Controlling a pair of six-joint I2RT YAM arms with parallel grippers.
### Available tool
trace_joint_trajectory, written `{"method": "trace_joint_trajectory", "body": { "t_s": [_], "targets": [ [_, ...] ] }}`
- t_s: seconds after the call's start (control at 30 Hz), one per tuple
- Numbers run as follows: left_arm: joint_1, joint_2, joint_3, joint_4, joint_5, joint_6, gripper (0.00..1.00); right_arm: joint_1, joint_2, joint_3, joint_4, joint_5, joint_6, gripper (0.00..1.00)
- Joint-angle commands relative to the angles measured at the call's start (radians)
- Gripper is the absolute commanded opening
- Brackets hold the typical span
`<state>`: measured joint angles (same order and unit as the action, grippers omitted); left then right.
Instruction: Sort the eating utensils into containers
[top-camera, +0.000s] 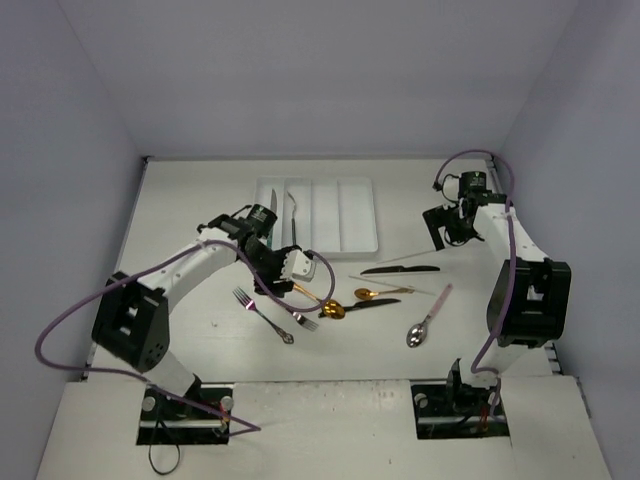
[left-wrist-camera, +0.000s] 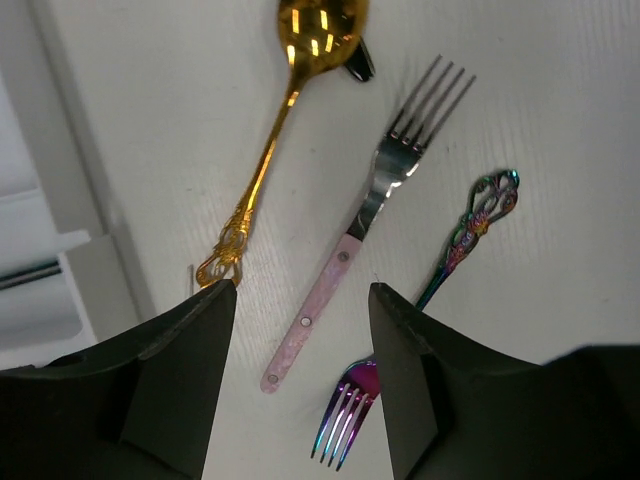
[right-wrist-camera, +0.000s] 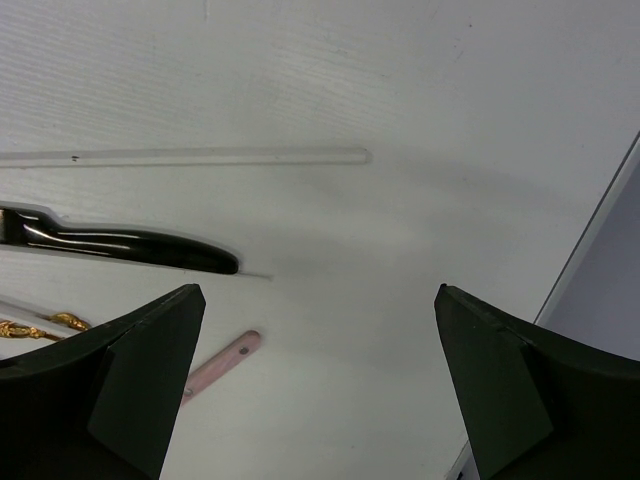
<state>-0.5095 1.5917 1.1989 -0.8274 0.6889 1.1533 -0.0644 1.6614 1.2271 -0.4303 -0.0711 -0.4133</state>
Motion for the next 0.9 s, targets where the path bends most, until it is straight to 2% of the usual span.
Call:
{"method": "trace_joint_trajectory", "body": {
  "t_s": [0.0, 0.17, 0.3, 0.73, 0.87],
  "targets": [
    [-0.021, 0.041, 0.061, -0.217, 0.011, 0.405, 0.52, -0.021, -0.072, -0.006, 0.001, 0.041, 0.002, 0.99],
    [-0.038, 0.052, 0.018, -0.241, -0.044, 0.538, 0.52, -0.036, -0.089, -0.025, 0.001, 0.047, 0.003, 0.99],
    [-0.041, 0.083, 0.018, -0.239, -0.066, 0.561, 0.52, -0.043, -0.095, -0.037, 0.0, 0.047, 0.007, 0.99],
    [-0.061, 0.257, 0.103, -0.172, -0.152, 0.439, 0.49, -0.052, -0.11, -0.05, -0.01, 0.059, 0.008, 0.99],
    [-0.073, 0.258, 0.077, -0.127, -0.191, 0.422, 0.4, -0.054, -0.115, -0.054, -0.01, 0.061, 0.006, 0.99]
  ]
}}
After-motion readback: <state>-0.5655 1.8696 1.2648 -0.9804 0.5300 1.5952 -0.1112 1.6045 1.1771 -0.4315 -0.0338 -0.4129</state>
